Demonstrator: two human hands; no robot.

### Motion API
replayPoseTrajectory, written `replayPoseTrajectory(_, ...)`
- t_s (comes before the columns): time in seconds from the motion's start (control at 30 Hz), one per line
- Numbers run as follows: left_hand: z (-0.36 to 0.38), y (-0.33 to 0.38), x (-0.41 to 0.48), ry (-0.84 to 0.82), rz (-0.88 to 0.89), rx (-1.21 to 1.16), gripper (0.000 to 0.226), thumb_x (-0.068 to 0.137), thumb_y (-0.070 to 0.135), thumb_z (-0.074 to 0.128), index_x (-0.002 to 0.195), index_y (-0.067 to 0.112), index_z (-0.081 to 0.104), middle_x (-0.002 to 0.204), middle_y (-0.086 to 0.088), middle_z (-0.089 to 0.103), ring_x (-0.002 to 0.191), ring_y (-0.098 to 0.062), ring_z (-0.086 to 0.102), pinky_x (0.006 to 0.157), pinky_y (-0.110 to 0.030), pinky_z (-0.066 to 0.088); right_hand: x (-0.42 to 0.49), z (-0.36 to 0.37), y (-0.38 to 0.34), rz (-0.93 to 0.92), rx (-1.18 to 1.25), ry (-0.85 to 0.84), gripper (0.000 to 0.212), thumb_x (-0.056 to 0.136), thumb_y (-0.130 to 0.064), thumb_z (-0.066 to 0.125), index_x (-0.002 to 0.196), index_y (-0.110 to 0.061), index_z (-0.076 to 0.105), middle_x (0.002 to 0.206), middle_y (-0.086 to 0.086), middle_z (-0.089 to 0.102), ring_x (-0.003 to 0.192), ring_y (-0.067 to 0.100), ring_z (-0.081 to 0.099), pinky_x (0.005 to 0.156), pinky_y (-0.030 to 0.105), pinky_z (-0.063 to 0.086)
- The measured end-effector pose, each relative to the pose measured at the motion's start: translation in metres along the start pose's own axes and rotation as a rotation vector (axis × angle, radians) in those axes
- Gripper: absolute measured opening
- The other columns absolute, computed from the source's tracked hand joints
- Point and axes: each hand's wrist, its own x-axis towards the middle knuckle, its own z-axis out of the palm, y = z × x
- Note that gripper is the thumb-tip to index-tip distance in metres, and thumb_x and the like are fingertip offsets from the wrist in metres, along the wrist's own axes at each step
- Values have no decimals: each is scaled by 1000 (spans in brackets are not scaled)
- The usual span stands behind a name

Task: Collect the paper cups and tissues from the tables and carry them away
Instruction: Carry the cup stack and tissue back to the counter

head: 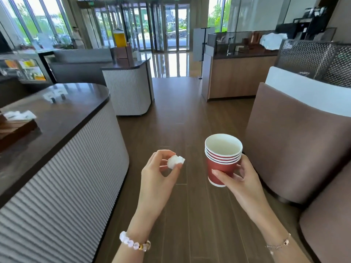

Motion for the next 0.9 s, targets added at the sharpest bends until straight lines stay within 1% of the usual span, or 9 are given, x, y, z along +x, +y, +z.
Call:
replayPoseTrajectory(0.07, 10, -16, 31, 0, -2, -6, 17, 81, 21, 72, 85, 33, 60, 90, 16, 65, 85, -2, 61, 71, -9, 47, 34, 5, 9, 6, 2, 2, 65, 63, -27, 83, 121, -32, 55, 110, -11, 68, 100, 8, 67, 76, 16, 53)
replayPoseTrajectory(0.13, 21, -33, 63, 5, -13, -11, 17, 81, 21, 72, 85, 33, 60, 90, 16, 65, 85, -2, 61, 72, -11, 47, 71, 8, 21, 10, 5, -1, 65, 65, -24, 86, 122, -31, 55, 111, -10, 67, 101, 9, 67, 76, 16, 53)
replayPoseTrajectory(0.23, 41, -58, 111, 25, -23, -18, 15, 81, 22, 72, 86, 31, 61, 89, 15, 66, 85, -4, 62, 72, -12, 48, 129, 12, 40, 13, 0, -13, 65, 63, -27, 84, 121, -31, 55, 113, -8, 66, 101, 9, 67, 76, 17, 53)
replayPoseTrajectory(0.4, 82, -98, 205, 49, -25, 8, 18, 80, 20, 73, 86, 32, 61, 88, 18, 65, 84, -2, 62, 70, -10, 48, 243, 17, 74, 0, 2, -39, 61, 70, -15, 83, 122, -29, 55, 111, -10, 67, 99, 2, 65, 73, 11, 51)
replayPoseTrajectory(0.53, 121, -120, 288, 60, -34, 25, 22, 79, 20, 74, 86, 35, 59, 87, 23, 63, 85, 2, 60, 69, -9, 48, 336, 16, 86, 5, -5, -43, 68, 63, -27, 87, 122, -31, 55, 109, -12, 67, 98, 2, 66, 72, 12, 51)
replayPoseTrajectory(0.63, 149, -135, 344, 68, -31, 18, 21, 79, 22, 73, 86, 36, 59, 88, 24, 63, 86, 2, 60, 69, -9, 49, 399, 12, 94, 4, -4, -51, 70, 61, -30, 88, 123, -31, 54, 112, -10, 67, 101, 5, 66, 74, 15, 53)
replayPoseTrajectory(0.7, 167, -144, 377, 67, -30, 18, 21, 80, 22, 73, 86, 36, 58, 90, 25, 62, 86, 2, 60, 69, -9, 49, 436, 10, 100, 6, -9, -54, 69, 64, -25, 86, 125, -29, 53, 114, -9, 66, 102, 5, 65, 76, 17, 54)
replayPoseTrajectory(0.8, 189, -161, 420, 57, -46, -18, 20, 80, 21, 73, 84, 34, 59, 89, 23, 63, 84, 0, 61, 68, -10, 49, 485, 6, 110, -4, -5, -42, 61, 70, -12, 81, 122, -26, 55, 111, -8, 67, 99, 2, 65, 73, 12, 52)
replayPoseTrajectory(0.9, 211, -181, 466, 44, -68, -51, 19, 80, 20, 73, 84, 33, 59, 87, 24, 63, 83, 1, 61, 67, -7, 47, 532, 4, 122, 3, -16, -20, 59, 71, -9, 80, 122, -26, 55, 110, -10, 67, 98, 1, 65, 72, 10, 50)
